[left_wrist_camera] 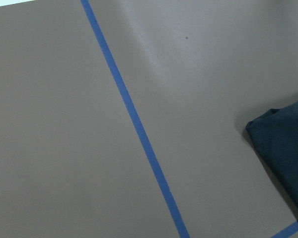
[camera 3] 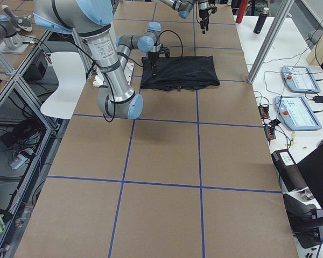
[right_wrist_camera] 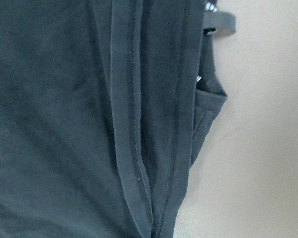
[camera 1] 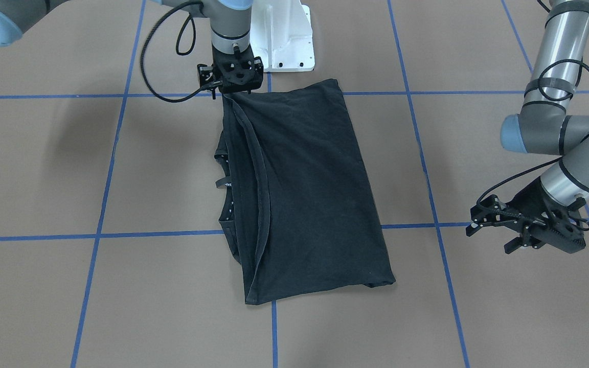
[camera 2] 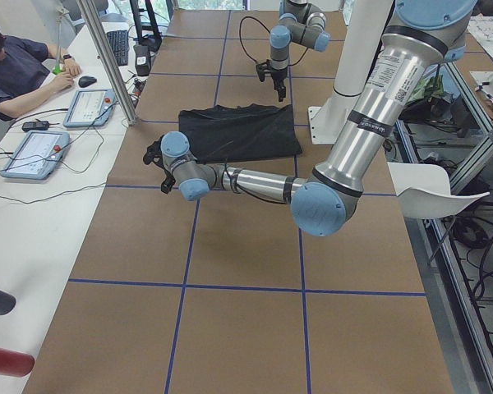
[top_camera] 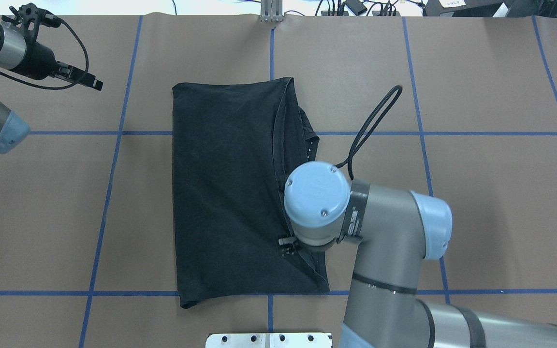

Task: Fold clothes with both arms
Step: 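Slide the right gripper along the bundle edge while the left arm lowers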

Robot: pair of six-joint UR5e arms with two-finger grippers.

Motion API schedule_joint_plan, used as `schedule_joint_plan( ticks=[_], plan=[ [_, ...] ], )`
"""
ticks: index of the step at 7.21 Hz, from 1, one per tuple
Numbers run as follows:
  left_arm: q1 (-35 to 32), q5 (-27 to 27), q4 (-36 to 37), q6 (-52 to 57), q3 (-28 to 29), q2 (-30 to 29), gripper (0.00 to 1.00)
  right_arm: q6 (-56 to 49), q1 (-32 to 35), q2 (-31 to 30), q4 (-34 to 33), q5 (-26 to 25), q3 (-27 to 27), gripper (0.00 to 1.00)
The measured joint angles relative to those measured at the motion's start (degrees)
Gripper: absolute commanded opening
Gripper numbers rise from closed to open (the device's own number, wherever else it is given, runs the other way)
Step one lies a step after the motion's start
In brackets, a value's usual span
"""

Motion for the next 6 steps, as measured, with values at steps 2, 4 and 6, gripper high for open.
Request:
schedule_joint_plan(
  ticks=[2, 4, 6],
  plan=[
    [4.25, 2.09, -1.66, -10.35, -5.60, 2.43, 1.00, 9.40, 3.35, -1.80, 4.60, 0.98, 0.33, 0.99],
    [11.86, 8.65, -2.75, -23.70, -16.52, 8.26, 1.00, 20.23, 4.00, -10.16, 18.90, -0.38, 2.22, 0.99],
    [22.35, 17.27, -2.89, -36.18, -28.31, 15.84, 1.00, 28.20, 3.98, -18.01, 27.53, -4.69, 6.12, 0.99]
  ],
)
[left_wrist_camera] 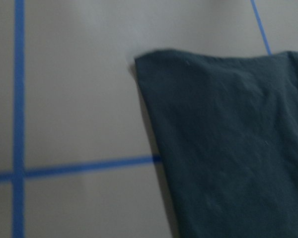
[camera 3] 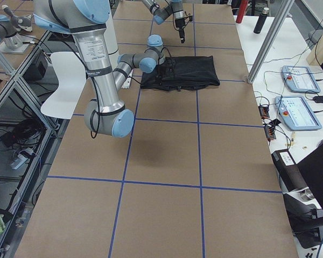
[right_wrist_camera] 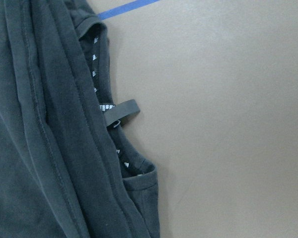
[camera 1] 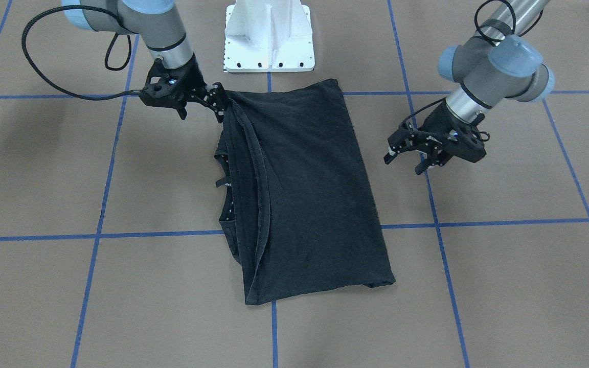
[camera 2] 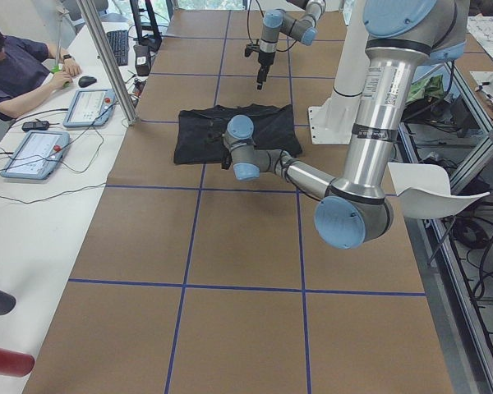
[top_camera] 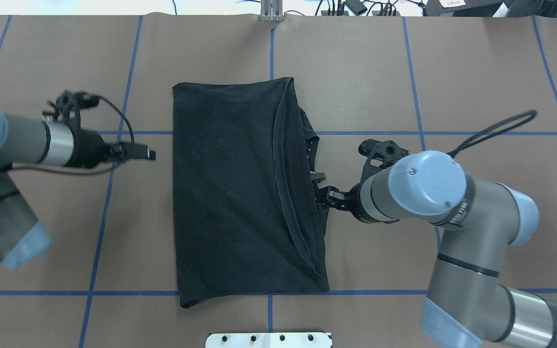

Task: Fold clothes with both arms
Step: 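Slide the right gripper along the bundle edge while the left arm lowers, then move the left gripper to the bundle's near end while the right gripper grasps its side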

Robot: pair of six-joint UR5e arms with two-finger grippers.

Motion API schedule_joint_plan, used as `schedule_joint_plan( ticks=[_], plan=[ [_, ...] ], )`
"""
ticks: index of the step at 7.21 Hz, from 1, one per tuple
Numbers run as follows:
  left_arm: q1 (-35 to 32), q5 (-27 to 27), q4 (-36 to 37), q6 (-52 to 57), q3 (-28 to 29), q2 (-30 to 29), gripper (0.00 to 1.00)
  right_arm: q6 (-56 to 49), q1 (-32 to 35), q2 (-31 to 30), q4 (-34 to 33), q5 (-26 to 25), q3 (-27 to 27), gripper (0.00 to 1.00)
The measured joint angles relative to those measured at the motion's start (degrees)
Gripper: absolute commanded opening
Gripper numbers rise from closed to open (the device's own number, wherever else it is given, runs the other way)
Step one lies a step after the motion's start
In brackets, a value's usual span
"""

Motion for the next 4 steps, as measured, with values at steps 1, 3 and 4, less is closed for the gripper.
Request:
schedule_joint_plan(
  ticks=[1, 3, 4],
  plan=[
    [5.88, 4.76, -0.01, -6.07, -4.88, 3.38, 1.00, 3.65, -0.17, -1.64, 1.14, -1.07, 1.59, 0.99],
    [18.38, 15.63, -0.02, -18.14, -11.02, 7.77, 1.00, 7.92, -1.69, -2.48, 1.94, -4.16, 2.88, 0.99],
    [24.01, 20.79, 0.02, -23.06, -12.22, 9.13, 1.00, 8.43, -2.34, -2.56, 2.43, -5.53, 3.01, 0.99]
  ],
)
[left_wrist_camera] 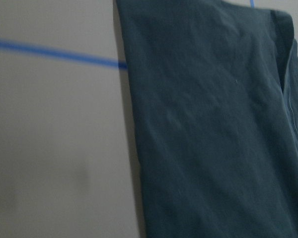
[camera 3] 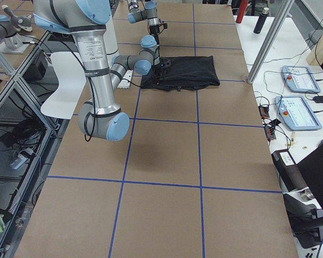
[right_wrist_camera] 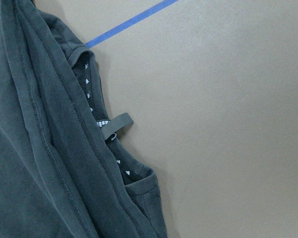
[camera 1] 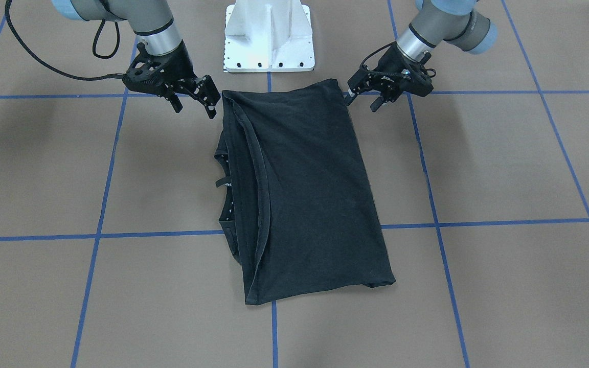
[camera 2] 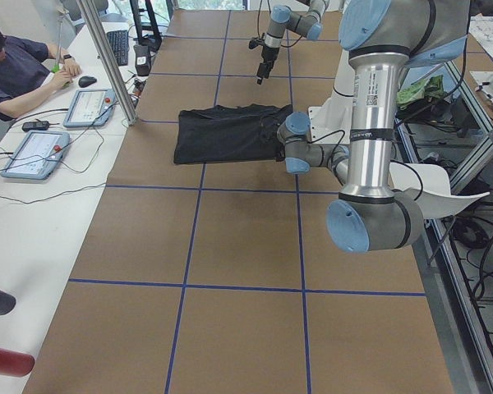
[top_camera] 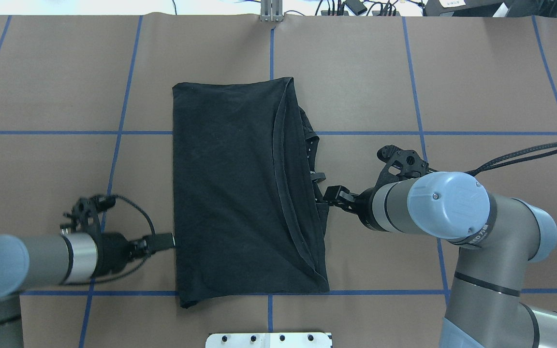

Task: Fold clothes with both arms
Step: 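Move the left gripper to the bundle's near end while the right gripper grasps its side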

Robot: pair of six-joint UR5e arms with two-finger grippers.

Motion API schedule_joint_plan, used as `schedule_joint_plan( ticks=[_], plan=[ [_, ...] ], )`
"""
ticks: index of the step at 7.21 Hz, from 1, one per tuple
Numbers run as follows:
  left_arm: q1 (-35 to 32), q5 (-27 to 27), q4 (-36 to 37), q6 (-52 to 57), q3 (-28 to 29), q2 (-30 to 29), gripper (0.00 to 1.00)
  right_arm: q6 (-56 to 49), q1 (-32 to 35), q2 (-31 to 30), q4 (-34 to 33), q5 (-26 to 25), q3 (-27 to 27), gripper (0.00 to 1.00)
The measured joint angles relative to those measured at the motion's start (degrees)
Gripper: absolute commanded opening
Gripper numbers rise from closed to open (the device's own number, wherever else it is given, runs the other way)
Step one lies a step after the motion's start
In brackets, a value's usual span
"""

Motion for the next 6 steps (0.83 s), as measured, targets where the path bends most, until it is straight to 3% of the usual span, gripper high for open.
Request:
schedule_joint_plan(
  ticks=[2, 3, 6],
  plan=[
    [6.60, 5.66, 0.12, -8.08, -0.18, 0.66, 0.98, 0.17, -0.37, -0.02, 0.42, -0.81, 0.06, 0.99],
    [8.17, 6.64, 0.24, -10.67, 0.23, 0.38, 0.82, 0.17, -0.42, -0.01, 0.46, -0.87, 0.06, 0.99],
    [10.14, 7.41, 0.45, -12.92, 1.95, -1.56, 0.73, 0.11, -0.47, 0.00, 0.48, -0.91, 0.07, 0.99]
  ],
)
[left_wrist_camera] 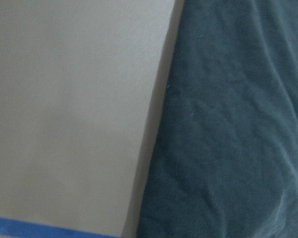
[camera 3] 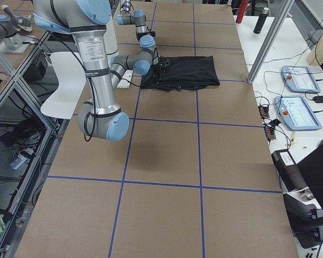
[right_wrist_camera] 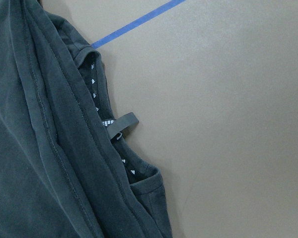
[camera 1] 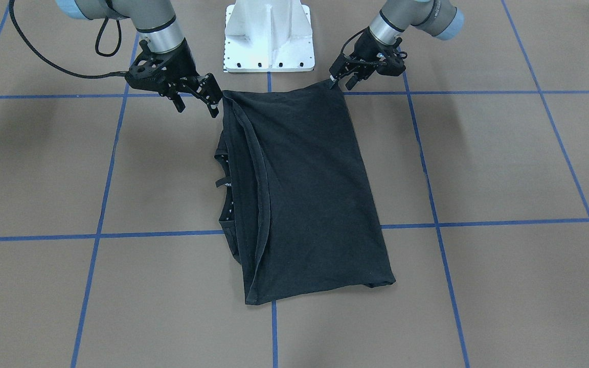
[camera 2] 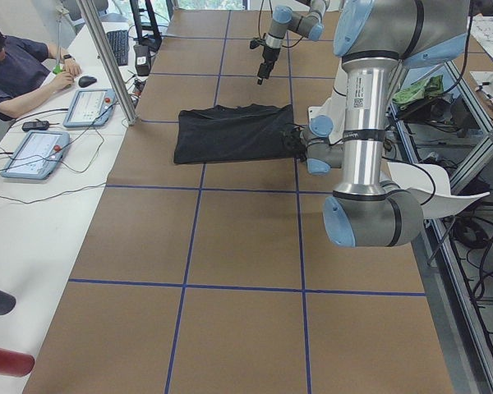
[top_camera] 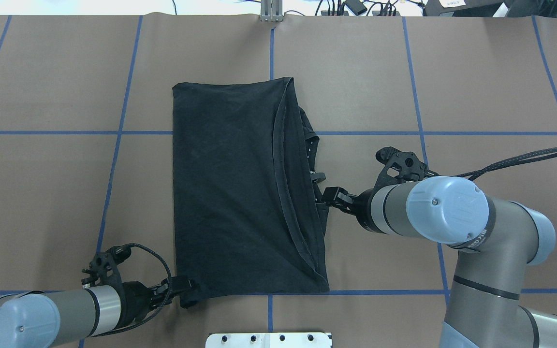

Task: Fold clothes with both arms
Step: 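Move the left gripper to the bundle's near end while the right gripper grasps its side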

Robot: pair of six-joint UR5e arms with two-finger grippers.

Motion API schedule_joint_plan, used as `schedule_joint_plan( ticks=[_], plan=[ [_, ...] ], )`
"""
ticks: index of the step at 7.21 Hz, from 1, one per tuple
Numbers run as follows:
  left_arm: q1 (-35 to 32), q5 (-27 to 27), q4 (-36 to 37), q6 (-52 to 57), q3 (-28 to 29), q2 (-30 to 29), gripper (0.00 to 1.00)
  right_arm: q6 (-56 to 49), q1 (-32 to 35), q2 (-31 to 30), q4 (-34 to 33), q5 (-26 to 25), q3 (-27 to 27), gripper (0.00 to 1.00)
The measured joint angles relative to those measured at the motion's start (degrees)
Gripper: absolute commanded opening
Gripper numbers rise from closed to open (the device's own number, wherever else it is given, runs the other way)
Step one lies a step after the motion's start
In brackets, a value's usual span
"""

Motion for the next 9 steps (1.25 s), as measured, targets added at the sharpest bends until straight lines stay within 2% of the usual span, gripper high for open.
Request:
schedule_joint_plan(
  ticks=[2, 3, 4, 5, 8, 9],
  plan=[
    [0.10, 0.01, 0.03, -0.08, 0.76, -1.32, 0.51, 0.00, -0.01, 0.00, 0.00, 0.00, 0.00, 0.99],
    [0.12, -0.03, 0.04, -0.09, 0.88, -1.49, 0.36, 0.00, -0.01, 0.00, 0.00, 0.00, 0.00, 0.99],
    [0.12, -0.05, 0.04, -0.09, 0.90, -1.52, 0.12, 0.00, -0.01, 0.00, 0.00, 0.00, 0.00, 0.99],
    [0.12, -0.05, 0.04, -0.07, 0.86, -1.49, 0.00, 0.00, -0.01, 0.00, 0.00, 0.00, 0.00, 0.99],
    [0.12, -0.15, 0.04, 0.25, 0.22, -1.23, 0.00, 0.16, -1.85, -0.07, 0.00, -0.83, -0.63, 0.99],
    [0.12, -0.22, 0.04, 0.29, 0.13, -1.23, 0.00, 0.50, -3.83, 0.08, 0.02, -3.06, -1.46, 0.99]
  ],
)
